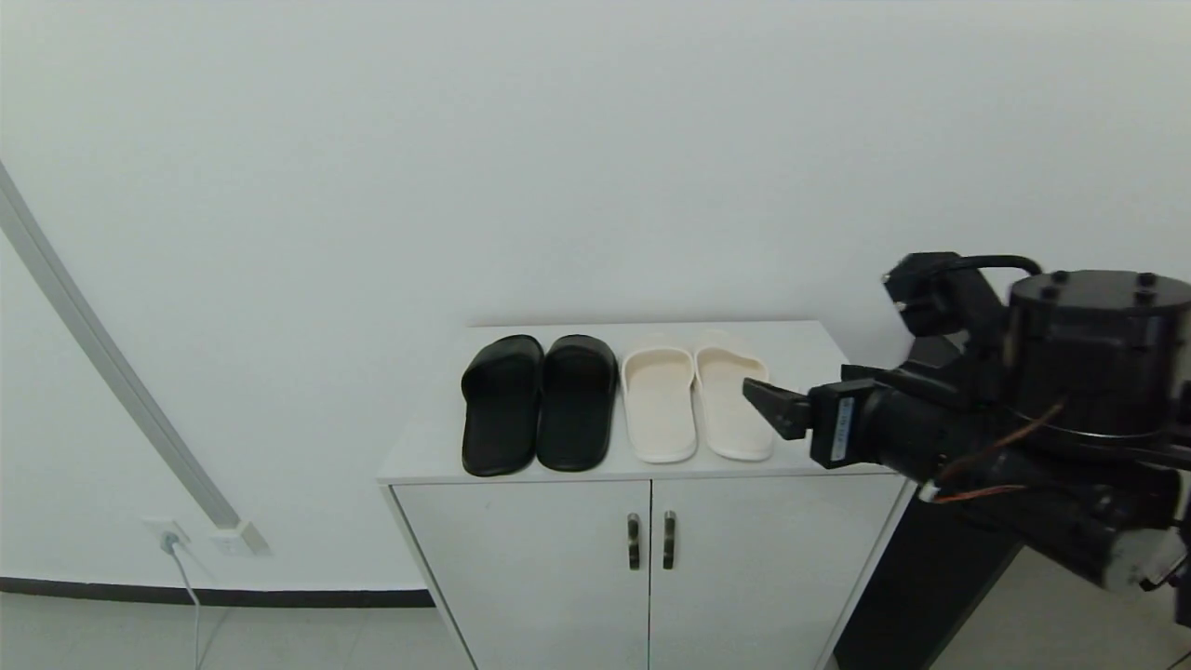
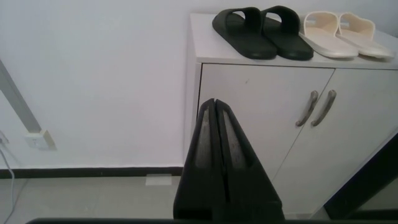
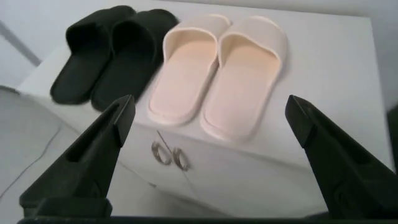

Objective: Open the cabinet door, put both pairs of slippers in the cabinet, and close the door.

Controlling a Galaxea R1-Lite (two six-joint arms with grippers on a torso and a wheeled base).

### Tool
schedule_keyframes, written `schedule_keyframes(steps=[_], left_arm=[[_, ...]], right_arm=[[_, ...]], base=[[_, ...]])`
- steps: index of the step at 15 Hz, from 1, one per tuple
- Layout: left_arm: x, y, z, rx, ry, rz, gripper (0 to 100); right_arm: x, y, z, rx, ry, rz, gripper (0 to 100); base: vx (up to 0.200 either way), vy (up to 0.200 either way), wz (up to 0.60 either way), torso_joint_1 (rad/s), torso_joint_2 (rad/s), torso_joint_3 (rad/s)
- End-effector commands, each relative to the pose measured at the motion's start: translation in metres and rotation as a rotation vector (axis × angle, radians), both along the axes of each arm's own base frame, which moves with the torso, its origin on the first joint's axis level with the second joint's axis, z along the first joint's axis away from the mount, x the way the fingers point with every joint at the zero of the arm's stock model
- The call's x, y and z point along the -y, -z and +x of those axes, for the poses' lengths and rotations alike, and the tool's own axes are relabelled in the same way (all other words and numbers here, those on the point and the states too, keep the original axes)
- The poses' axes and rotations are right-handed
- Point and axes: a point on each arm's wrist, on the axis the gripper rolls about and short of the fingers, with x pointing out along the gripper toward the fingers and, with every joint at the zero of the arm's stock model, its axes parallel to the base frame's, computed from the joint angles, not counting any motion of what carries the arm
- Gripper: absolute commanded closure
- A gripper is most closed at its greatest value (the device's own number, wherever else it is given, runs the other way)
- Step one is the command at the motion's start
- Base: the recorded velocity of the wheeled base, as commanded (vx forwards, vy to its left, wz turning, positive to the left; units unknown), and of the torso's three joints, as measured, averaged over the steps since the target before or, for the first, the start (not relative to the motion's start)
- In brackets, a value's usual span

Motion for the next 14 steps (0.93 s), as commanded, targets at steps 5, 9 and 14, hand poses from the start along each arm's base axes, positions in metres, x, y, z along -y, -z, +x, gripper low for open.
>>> schedule_keyframes(steps=[5,9,14], left_arm=[[0.0,0.0,0.0,-0.001,0.0,0.0,100],[0.0,0.0,0.0,-0.001,0.0,-0.003,100],[0.0,0.0,0.0,-0.001,0.0,-0.003,100]], right_arm=[[-0.073,0.035,0.066,-0.012,0.132,-0.064,0],[-0.087,0.046,0.096,-0.022,0.164,-0.079,0],[-0.082,0.071,0.127,-0.054,0.219,-0.105,0]], base=[[0.0,0.0,0.0,0.0,0.0,0.0],[0.0,0.0,0.0,0.0,0.0,0.0],[0.0,0.0,0.0,0.0,0.0,0.0]])
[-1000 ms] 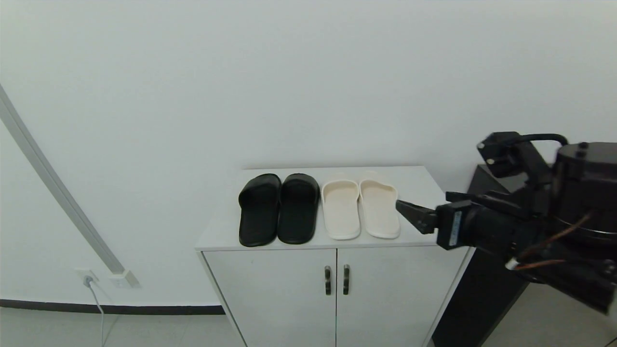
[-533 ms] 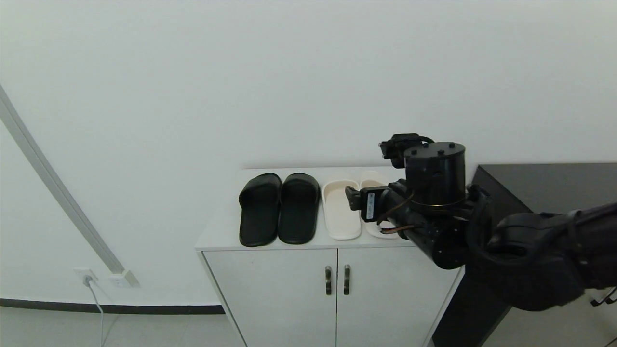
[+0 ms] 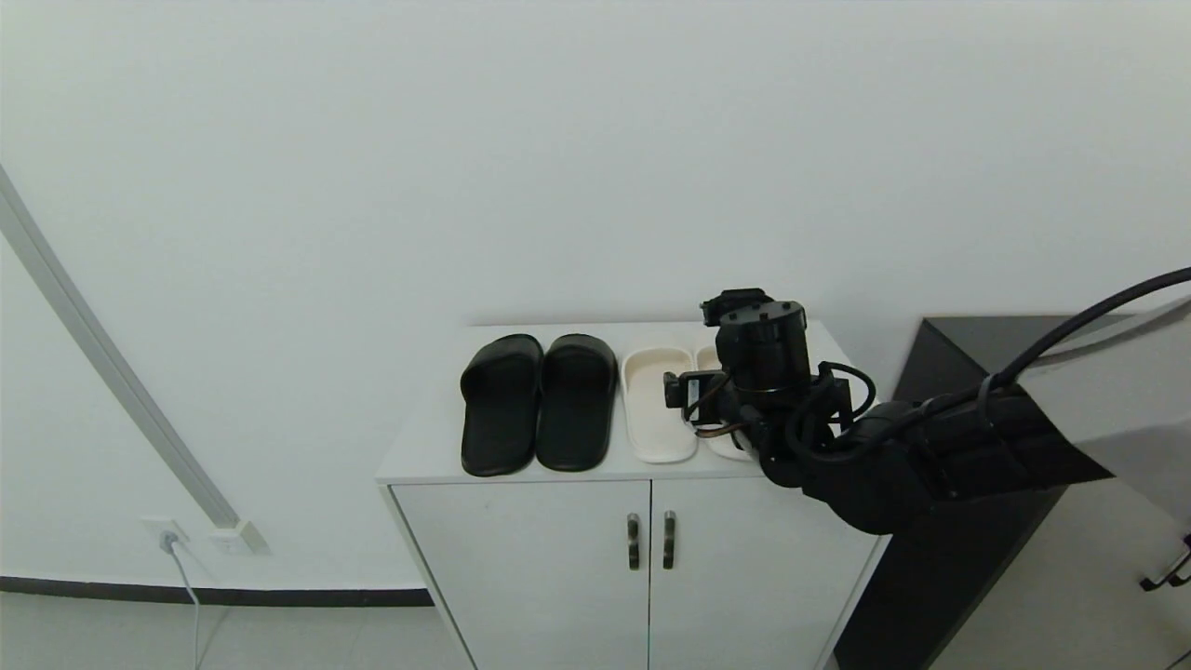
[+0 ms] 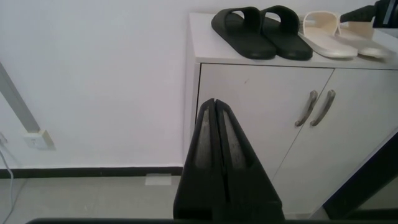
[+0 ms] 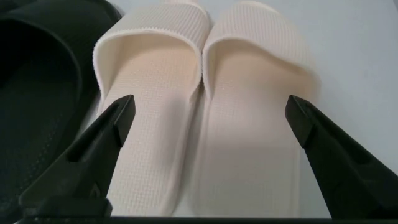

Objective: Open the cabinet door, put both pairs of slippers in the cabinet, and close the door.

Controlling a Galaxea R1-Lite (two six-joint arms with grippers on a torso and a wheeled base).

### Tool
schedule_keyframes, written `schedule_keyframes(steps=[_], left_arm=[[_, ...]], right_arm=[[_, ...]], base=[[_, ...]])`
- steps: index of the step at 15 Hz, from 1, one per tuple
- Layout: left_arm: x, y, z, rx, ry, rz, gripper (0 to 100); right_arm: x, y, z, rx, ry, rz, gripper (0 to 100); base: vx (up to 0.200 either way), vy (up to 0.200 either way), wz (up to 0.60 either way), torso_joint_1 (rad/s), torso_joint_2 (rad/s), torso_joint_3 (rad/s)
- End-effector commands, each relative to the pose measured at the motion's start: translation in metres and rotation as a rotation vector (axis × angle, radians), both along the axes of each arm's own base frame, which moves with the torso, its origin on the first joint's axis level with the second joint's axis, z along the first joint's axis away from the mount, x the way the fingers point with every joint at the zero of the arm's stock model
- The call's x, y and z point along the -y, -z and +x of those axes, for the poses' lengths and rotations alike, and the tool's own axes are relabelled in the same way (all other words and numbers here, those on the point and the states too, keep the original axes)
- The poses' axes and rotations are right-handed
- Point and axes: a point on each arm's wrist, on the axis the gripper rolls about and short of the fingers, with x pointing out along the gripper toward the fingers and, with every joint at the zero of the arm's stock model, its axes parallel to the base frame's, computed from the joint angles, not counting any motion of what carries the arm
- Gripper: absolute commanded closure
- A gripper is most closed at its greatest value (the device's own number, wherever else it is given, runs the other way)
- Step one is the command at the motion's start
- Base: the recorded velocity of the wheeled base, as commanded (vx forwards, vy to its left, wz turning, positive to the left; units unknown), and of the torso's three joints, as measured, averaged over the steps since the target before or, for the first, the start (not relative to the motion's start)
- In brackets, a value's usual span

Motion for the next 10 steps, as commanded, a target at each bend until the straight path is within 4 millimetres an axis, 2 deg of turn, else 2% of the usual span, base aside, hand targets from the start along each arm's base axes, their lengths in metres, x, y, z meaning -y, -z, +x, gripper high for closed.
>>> schedule_keyframes(steps=[1,7,10], left_arm=[[0.0,0.0,0.0,-0.003,0.0,0.0,100],[0.0,0.0,0.0,-0.001,0.0,0.0,100],[0.0,0.0,0.0,-0.001,0.0,0.0,100]], right_arm=[[-0.002,0.018,0.019,-0.018,0.02,-0.013,0],[-0.012,0.033,0.064,0.008,0.063,0.009,0],[-0.015,0.032,0.079,0.008,0.078,0.019,0]], base=[[0.0,0.0,0.0,0.0,0.0,0.0],[0.0,0.0,0.0,0.0,0.0,0.0],[0.0,0.0,0.0,0.0,0.0,0.0]])
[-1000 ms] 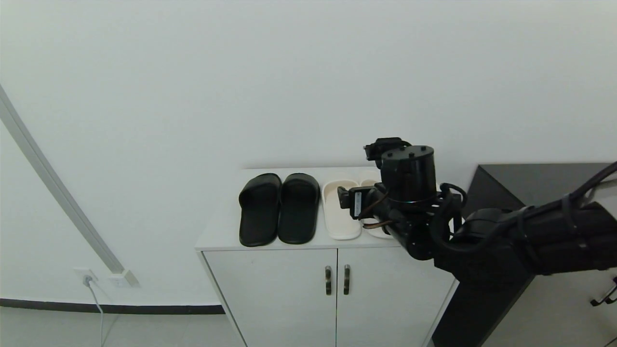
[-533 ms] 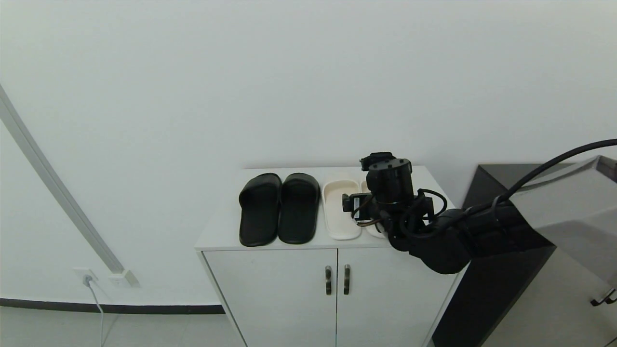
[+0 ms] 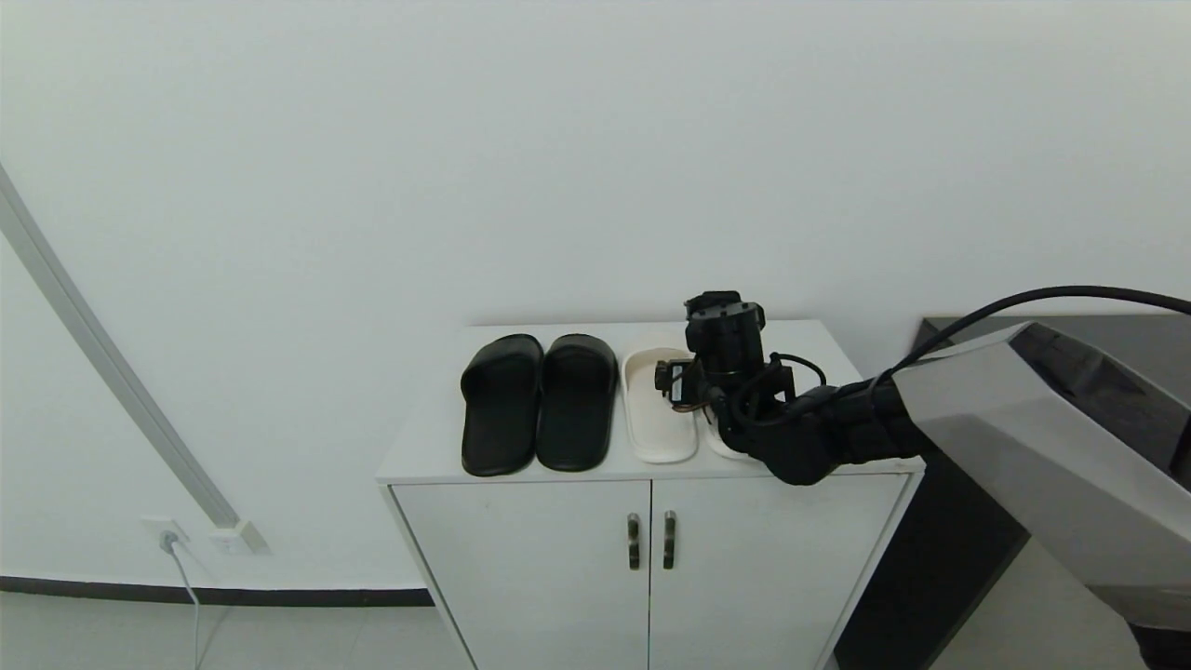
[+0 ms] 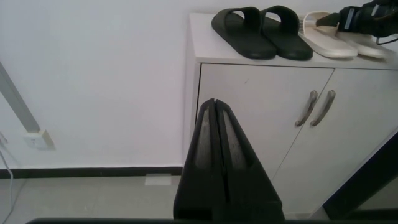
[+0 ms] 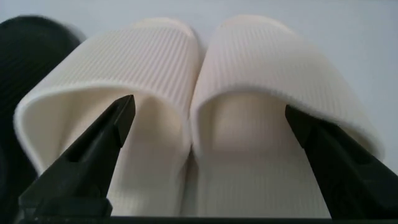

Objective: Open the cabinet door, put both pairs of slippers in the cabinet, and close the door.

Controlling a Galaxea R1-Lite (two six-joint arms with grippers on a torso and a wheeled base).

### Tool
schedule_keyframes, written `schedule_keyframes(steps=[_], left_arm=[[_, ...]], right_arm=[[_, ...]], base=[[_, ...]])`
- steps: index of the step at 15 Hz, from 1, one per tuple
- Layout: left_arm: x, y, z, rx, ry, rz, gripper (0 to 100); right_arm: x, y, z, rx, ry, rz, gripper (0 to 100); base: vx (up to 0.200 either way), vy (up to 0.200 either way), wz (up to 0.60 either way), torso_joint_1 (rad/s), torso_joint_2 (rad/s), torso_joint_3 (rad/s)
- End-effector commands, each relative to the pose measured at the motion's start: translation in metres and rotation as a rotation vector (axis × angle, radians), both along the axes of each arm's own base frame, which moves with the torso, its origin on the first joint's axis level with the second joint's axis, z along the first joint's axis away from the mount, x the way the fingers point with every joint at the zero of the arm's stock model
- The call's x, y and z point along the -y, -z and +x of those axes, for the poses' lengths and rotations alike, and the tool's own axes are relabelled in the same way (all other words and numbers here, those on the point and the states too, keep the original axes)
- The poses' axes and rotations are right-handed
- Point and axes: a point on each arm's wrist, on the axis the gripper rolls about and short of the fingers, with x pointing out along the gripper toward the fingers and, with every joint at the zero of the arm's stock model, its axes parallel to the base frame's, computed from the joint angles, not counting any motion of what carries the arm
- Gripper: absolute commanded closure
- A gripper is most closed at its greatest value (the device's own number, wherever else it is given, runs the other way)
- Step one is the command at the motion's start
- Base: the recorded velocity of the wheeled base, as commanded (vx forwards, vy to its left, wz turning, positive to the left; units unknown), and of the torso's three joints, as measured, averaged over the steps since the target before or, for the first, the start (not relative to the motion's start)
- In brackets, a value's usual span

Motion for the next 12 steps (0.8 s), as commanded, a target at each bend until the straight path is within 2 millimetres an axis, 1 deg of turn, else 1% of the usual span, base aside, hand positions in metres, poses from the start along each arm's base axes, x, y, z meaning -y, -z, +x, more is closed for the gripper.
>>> schedule_keyframes(steps=[1,4,5,8,9,12], left_arm=[[0.0,0.0,0.0,-0.001,0.002,0.0,100],[0.0,0.0,0.0,-0.001,0.0,0.0,100],[0.0,0.0,0.0,-0.003,0.0,0.0,100],[0.0,0.0,0.0,-0.001,0.0,0.0,100],[0.0,0.0,0.0,-0.001,0.0,0.0,100],[0.0,0.0,0.0,-0.001,0.0,0.0,100]], right_arm=[[-0.005,0.005,0.012,0.002,0.008,0.003,0],[-0.008,0.004,0.017,0.009,0.008,0.008,0],[-0.01,0.005,0.019,0.011,0.007,0.008,100],[-0.011,0.007,0.021,0.014,0.008,0.012,100],[-0.012,0.004,0.02,0.019,0.006,0.015,100],[-0.01,-0.017,0.01,0.043,-0.001,0.028,100]], base=[[0.0,0.0,0.0,0.0,0.0,0.0],[0.0,0.0,0.0,0.0,0.0,0.0],[0.0,0.0,0.0,0.0,0.0,0.0],[0.0,0.0,0.0,0.0,0.0,0.0],[0.0,0.0,0.0,0.0,0.0,0.0],[0.0,0.0,0.0,0.0,0.0,0.0]])
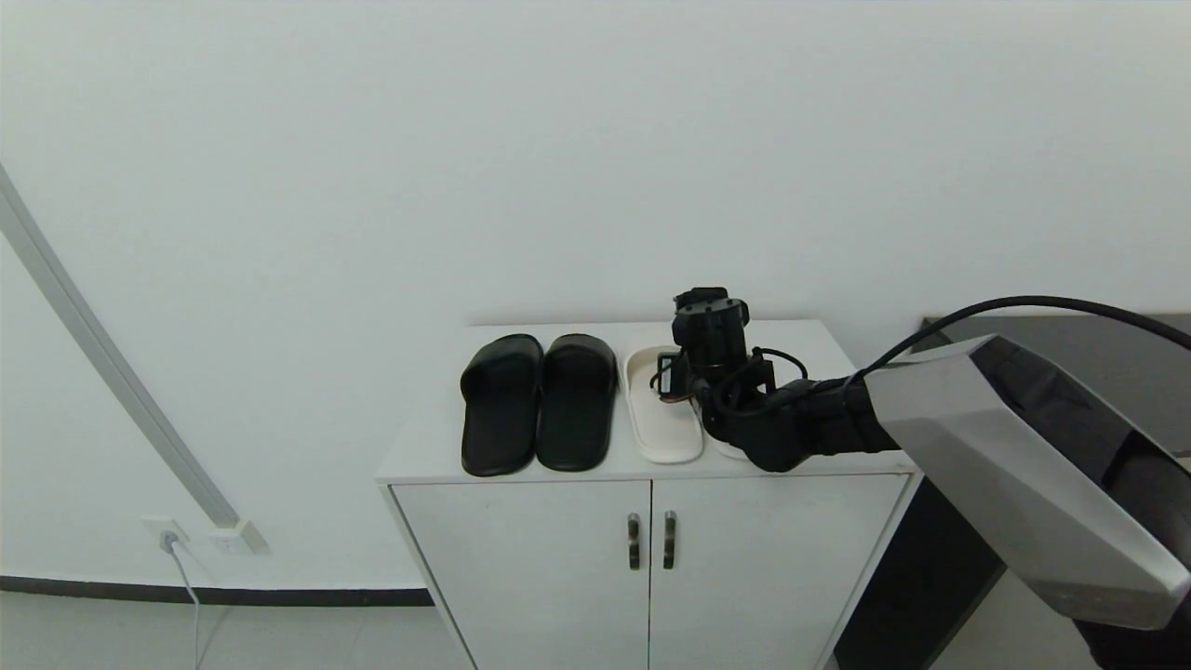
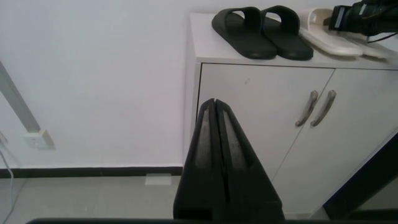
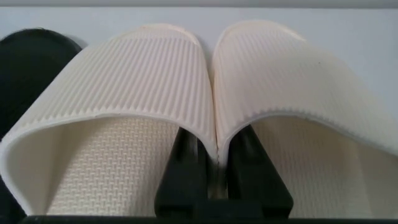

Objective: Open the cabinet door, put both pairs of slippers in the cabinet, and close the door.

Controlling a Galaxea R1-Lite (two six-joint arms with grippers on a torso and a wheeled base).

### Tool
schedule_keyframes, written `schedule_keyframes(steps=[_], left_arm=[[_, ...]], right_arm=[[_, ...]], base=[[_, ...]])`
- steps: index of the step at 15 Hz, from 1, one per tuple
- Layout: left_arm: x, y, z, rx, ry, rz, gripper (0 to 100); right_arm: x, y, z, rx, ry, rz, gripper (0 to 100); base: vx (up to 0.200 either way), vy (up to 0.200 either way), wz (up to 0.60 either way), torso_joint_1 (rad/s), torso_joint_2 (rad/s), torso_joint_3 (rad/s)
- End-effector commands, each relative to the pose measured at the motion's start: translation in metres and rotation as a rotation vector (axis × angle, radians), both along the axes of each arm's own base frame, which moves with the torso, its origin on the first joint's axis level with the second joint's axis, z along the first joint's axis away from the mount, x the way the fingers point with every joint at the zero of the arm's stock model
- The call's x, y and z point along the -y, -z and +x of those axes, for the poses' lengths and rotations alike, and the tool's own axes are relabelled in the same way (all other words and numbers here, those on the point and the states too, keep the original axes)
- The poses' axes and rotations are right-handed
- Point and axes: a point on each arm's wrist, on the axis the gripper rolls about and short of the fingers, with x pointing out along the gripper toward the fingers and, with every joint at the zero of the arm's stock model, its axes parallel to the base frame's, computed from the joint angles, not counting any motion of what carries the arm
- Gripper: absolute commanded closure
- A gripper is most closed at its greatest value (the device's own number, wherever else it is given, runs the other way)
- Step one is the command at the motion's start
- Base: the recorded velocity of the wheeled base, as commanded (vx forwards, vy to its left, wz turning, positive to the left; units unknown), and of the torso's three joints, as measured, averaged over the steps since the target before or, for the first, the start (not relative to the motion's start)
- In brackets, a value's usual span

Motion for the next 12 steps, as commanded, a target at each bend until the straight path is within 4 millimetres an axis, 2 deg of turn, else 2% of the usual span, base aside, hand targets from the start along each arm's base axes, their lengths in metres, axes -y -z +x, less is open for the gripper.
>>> schedule_keyframes(steps=[1,2,4,5,6,7,9,12], left_arm=[[0.0,0.0,0.0,-0.002,0.001,-0.002,100],[0.0,0.0,0.0,-0.001,0.001,0.0,100],[0.0,0.0,0.0,-0.001,0.001,0.0,100],[0.0,0.0,0.0,-0.002,0.001,0.0,100],[0.0,0.0,0.0,-0.001,0.001,0.0,100],[0.0,0.0,0.0,-0.001,0.001,0.0,100],[0.0,0.0,0.0,-0.001,0.001,-0.002,100],[0.0,0.0,0.0,-0.002,-0.001,-0.003,100]], right_arm=[[0.007,-0.029,-0.014,0.034,-0.005,0.02,100],[0.01,-0.038,-0.021,0.039,-0.007,0.022,100],[0.028,-0.06,-0.051,0.033,-0.025,-0.002,100],[0.033,-0.064,-0.058,0.031,-0.029,-0.012,100],[0.043,-0.072,-0.079,0.026,-0.082,-0.015,100],[0.049,-0.078,-0.092,0.031,-0.125,-0.005,100],[0.078,-0.088,-0.136,0.041,-0.323,-0.043,100],[0.109,-0.088,-0.182,0.022,-0.582,-0.045,100]], base=[[0.0,0.0,0.0,0.0,0.0,0.0],[0.0,0.0,0.0,0.0,0.0,0.0],[0.0,0.0,0.0,0.0,0.0,0.0],[0.0,0.0,0.0,0.0,0.0,0.0],[0.0,0.0,0.0,0.0,0.0,0.0],[0.0,0.0,0.0,0.0,0.0,0.0],[0.0,0.0,0.0,0.0,0.0,0.0],[0.0,0.0,0.0,0.0,0.0,0.0]])
